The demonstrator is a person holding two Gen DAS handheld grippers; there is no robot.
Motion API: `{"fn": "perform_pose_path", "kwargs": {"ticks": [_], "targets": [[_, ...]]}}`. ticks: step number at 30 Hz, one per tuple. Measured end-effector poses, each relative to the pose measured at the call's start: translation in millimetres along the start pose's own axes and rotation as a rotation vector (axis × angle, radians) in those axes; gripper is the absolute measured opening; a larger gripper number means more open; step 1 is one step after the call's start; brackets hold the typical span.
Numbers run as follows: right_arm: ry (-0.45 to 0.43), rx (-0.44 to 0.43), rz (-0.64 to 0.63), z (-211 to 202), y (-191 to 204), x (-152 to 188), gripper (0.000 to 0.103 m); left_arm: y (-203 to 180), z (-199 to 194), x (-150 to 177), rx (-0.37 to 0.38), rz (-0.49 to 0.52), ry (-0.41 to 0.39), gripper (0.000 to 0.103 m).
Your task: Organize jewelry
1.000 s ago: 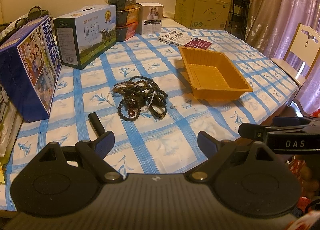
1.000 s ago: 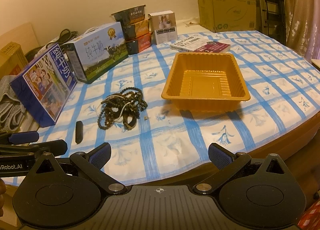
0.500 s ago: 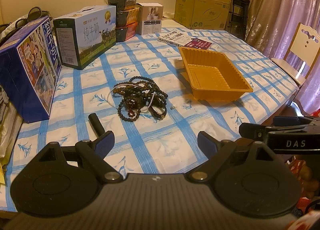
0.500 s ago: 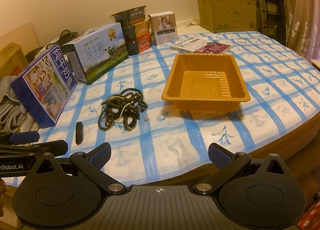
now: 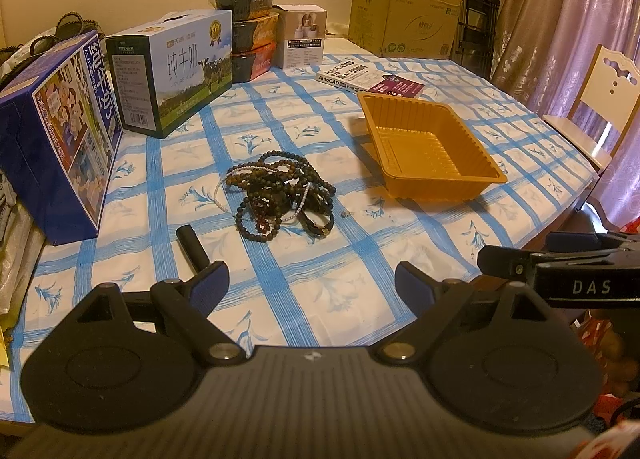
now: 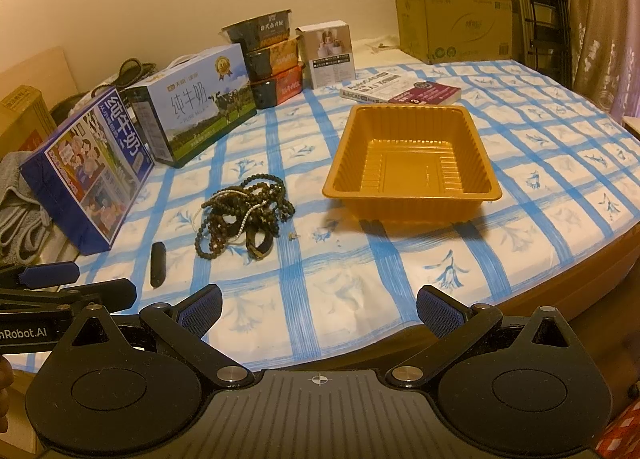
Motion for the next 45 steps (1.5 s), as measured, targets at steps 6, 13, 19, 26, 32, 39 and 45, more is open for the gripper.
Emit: {"fn": "perform_pose_path", "kwargs": {"ticks": [6,13,19,26,32,39,45], "targets": [[0.000,0.000,0.000,0.6,0.1,0.6,0.103,-0.1,0.0,0.1,-0.001,0.000,0.001,0.089],[0.000,0.001,0.002,0.9,-0.2,-0.6,0.103,0.7,1.2,0.0,-0.001,0.000,0.001,0.089],[0.001,0.001,0.003,5.9,-0.3,1.8,0.103,0.6,1.0,0.7,-0.002,0.000,0.000,0.089],[-0.004,0.001,0.005,6.4,-1.8,3.2,0.103,3.0,6.1,3.2,-0.004,-0.004,-0.006,0.089],[-0.067,0.045,0.028,21.3,-17.3,11.3,0.103,15.0,33.0,17.6,-0.050,0.006,-0.020,0.089],[-0.185,0.133,0.084,39.5,-59.9,9.5,0.103,33.0,54.1,21.2,-0.096,0.009,-0.019,0.089],[-0.270,0.206,0.106,61.4,-96.9,7.7,0.095,49.1,83.0,23.1,-0.128,0.007,-0.027,0.089]]}}
Point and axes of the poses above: each gripper's, at about its wrist camera, not at the fingertips, and z roughly the way its jaws point, y to its left, x to its underside, the point moved 2 cm from there along z, roughly the way its jaws point, and after that the axes turned 15 degrees about -y, right-handed, at the moved point
